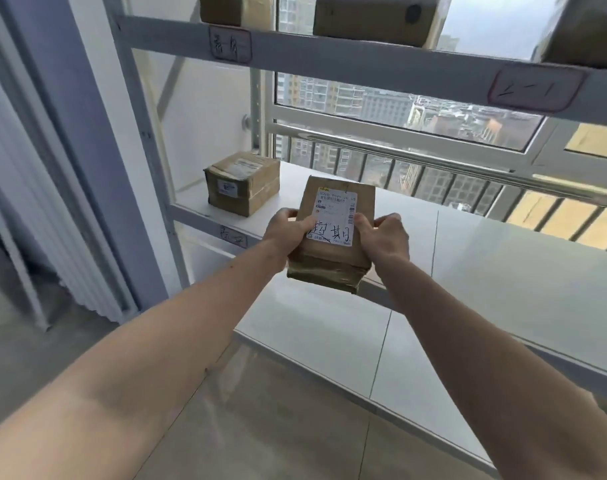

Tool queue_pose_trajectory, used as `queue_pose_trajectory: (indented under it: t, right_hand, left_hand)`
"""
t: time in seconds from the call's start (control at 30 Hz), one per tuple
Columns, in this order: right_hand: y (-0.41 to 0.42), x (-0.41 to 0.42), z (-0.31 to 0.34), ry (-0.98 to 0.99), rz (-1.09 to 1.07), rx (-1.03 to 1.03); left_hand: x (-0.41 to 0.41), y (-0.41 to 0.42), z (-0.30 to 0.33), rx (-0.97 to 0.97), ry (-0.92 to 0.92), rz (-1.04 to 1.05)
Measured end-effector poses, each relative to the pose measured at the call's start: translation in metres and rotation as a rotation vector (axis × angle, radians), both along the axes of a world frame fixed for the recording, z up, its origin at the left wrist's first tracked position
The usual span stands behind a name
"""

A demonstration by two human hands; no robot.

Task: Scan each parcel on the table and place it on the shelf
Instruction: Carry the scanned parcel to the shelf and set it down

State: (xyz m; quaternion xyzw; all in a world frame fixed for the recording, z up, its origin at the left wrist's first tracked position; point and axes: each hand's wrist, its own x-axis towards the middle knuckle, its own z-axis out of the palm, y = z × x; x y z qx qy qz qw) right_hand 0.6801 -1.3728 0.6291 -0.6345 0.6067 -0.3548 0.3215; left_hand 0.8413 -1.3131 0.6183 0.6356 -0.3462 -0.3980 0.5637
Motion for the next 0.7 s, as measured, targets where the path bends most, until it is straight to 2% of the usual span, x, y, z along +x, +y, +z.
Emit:
queue_pose_trajectory:
  t: [0.13, 0.3, 0.5, 0.7]
  right_hand:
    - [-0.036, 0.046, -0.005, 0.005, 0.051, 0.022]
    - [-0.077, 0.097, -0.015, -0.048, 0.077, 0.057]
    - [-0.114, 0.148, -0.026, -0.107, -0.005, 0.088]
    - [-0.138, 0.171, -0.039, -0.095, -0.093, 0.117]
  left_hand:
    - [0.048, -0.043, -0.006, 0.009, -0.052, -0.001]
    - [0.101, -0.093, -0.012, 0.056, -0.016, -0.064]
    - [0.148, -0.143, -0.016, 0.091, 0.032, -0.199]
    - [0.170, -0.176, -0.031, 0.069, 0.007, -0.237]
